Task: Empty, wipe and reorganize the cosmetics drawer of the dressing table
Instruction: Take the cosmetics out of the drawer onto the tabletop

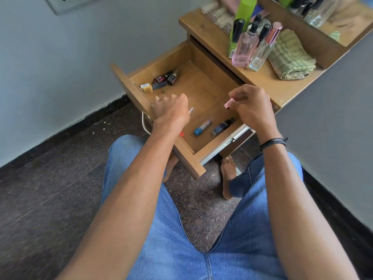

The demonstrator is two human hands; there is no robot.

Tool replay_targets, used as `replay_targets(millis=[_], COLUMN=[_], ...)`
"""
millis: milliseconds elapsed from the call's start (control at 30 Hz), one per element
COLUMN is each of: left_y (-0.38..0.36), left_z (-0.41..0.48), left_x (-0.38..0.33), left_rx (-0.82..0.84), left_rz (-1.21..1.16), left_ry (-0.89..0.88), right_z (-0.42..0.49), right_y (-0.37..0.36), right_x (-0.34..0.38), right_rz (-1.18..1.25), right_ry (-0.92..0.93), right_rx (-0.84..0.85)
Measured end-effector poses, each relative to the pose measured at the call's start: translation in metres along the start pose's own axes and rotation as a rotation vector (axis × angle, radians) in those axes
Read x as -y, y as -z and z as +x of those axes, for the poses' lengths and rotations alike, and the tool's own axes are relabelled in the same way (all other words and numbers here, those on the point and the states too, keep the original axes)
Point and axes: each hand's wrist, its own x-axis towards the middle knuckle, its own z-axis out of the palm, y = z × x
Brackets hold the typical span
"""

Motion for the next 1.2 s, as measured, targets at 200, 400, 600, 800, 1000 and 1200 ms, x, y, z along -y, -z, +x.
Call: replay_targets(millis=[200, 400, 600, 800, 1000, 1200], left_y=[-0.002, -0.016, -0.014, -0.018, -0.020, -0.017], left_z=[0.000, -0.022, -0.024, -0.023, -0.018, -0.017], left_x=[-0.006, -0.055, -0.061, -0.058, -0.057, -0.051], left_rx=[-0.014, -0.002, 0.041, 0.070, 0.088, 0.031], left_rz=[-0.192, -0.261, -0.207, -0.193, -0.281, -0.365], left_ry=[-0.138, -0.370, -0.399, -0.359, -0.303, -0.198], right_z=[-0.002, -0.002, -0.004, -0.003, -0.003, -0.005], right_y=[-0.001, -0.011, -0.012, -0.010, -0.006, -0.007], right_x=[-0.004, -0.003, -0.007, -0.006, -0.008, -0.008], right_rz=[-0.257, -0.395, -0.439, -0.329, -0.240, -0.213], right_ry=[0.078, 0.123, 0.159, 0.143, 0.110, 0.120], right_rx=[0.009, -0.007, -0.007, -0.052, -0.071, -0.092])
